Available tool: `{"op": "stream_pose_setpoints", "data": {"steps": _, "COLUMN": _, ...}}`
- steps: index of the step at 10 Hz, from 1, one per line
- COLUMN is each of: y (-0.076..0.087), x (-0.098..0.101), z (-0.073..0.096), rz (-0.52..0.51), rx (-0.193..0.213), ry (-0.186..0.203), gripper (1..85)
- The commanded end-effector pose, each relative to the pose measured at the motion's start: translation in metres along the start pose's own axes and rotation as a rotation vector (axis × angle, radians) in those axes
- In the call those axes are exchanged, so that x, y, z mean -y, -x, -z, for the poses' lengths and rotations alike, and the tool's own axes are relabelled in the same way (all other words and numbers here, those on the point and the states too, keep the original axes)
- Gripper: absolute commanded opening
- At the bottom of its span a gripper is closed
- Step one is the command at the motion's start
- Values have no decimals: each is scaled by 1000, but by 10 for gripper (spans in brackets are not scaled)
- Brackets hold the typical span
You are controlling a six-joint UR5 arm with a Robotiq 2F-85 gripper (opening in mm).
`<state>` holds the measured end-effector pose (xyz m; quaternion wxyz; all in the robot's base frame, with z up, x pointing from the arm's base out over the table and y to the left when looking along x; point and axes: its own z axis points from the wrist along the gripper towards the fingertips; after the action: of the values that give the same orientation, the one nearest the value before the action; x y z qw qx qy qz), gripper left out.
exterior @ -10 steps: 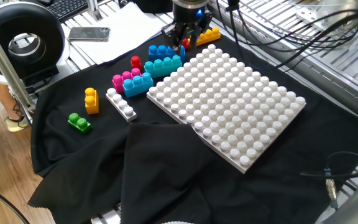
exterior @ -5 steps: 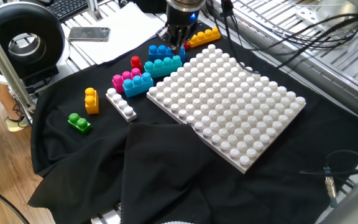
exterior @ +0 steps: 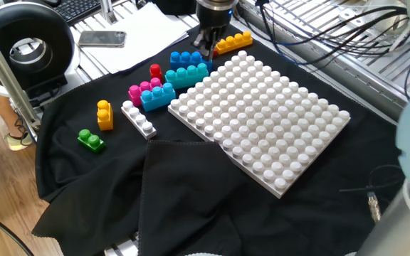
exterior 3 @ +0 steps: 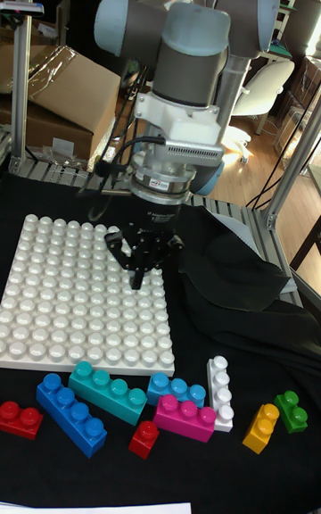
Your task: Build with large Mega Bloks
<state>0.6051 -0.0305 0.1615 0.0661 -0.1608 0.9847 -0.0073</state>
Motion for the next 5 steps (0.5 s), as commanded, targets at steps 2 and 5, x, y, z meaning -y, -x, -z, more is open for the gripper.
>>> {"op": "stream_pose_setpoints", "data": {"steps": 2, "y": -6, "x": 31, "z": -9, "rz": 27, "rx": -24, "ry": -48, "gripper": 20}}
{"op": "stream_pose_setpoints", "data": {"steps": 5, "y": 10, "x": -10, "z": -7, "rz": -298, "rx": 22, "ry": 114, "gripper": 20}}
